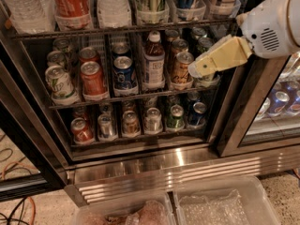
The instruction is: Pick redbull can from top shelf of fridge
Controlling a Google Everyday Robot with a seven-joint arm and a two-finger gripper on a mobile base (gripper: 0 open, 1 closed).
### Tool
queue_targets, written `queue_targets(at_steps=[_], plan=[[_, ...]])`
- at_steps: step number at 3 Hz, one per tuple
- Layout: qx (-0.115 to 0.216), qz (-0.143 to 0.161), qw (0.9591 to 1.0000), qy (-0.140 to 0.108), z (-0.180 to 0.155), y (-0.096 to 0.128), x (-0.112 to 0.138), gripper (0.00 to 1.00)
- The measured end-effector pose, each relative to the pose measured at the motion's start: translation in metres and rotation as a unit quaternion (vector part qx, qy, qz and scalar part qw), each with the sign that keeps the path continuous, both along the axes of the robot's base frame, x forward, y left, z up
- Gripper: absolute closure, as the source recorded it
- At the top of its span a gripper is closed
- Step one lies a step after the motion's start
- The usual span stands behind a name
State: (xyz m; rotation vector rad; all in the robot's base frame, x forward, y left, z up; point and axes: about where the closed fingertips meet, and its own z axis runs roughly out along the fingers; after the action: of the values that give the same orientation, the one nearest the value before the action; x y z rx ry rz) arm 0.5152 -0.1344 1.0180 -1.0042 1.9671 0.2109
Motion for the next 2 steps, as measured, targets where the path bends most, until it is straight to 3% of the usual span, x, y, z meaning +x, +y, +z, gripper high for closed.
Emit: queue_targets(at_steps=[2], plan=[[0.011,-0.006,0.9999,-0.008,0.0057,0.0020,0.0017,0.00]])
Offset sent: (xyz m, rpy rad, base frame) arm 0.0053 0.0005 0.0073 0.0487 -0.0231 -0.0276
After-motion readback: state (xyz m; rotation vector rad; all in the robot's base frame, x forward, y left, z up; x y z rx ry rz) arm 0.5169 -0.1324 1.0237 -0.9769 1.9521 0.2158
